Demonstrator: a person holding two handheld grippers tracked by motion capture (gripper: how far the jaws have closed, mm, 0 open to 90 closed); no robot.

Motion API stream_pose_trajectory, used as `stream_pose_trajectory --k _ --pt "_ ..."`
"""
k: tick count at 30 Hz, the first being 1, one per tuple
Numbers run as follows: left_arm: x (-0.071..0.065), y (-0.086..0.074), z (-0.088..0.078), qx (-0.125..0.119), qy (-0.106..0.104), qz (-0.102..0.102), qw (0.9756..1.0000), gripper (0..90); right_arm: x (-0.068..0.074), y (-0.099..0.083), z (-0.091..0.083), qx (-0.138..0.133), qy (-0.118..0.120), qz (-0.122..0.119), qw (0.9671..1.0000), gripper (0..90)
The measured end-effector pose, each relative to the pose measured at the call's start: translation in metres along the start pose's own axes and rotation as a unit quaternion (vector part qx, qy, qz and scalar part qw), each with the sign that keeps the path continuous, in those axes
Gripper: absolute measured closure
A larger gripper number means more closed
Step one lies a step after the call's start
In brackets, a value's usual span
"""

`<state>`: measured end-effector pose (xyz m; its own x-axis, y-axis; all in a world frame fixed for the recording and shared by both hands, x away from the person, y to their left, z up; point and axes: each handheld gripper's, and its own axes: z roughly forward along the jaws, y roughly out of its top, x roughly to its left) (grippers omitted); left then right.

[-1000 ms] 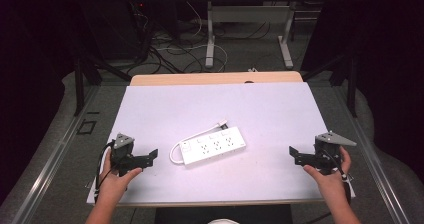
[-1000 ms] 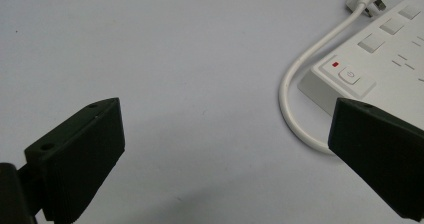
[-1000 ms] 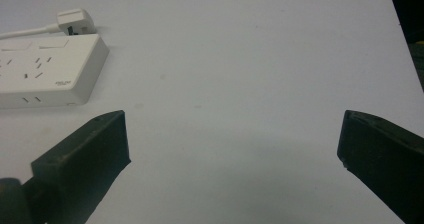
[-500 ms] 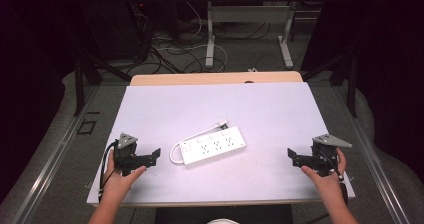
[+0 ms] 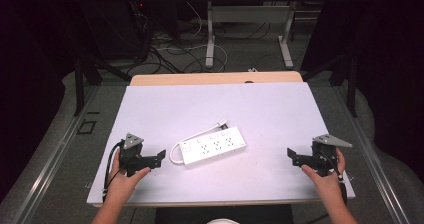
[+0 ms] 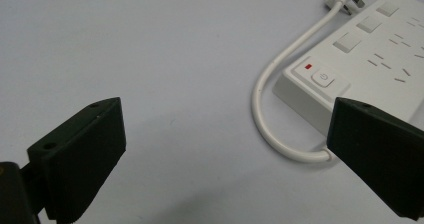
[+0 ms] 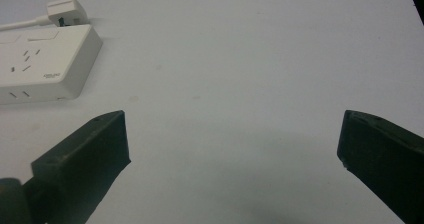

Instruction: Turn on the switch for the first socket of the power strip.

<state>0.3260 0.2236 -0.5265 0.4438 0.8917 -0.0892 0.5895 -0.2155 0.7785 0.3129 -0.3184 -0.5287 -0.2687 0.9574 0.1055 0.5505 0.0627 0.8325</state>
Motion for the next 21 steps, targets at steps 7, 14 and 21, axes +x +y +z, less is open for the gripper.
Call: stream_pose_trajectory --k 7,14,21 --pt "-0.013 0.004 -0.001 -0.001 -0.015 0.016 0.9998 6.6 0.001 -0.001 0.001 0.007 0.004 -0.006 0.9999 0.0" --pt "-0.022 0.004 -0.002 -0.001 -0.015 0.028 0.9995 16.3 0.001 -0.001 0.002 0.005 0.003 -0.006 1.0 0.3" --pt "-0.029 0.004 -0.001 0.006 -0.016 0.052 0.9985 25.5 0.002 -0.001 0.003 0.013 0.011 -0.01 0.9998 2.3"
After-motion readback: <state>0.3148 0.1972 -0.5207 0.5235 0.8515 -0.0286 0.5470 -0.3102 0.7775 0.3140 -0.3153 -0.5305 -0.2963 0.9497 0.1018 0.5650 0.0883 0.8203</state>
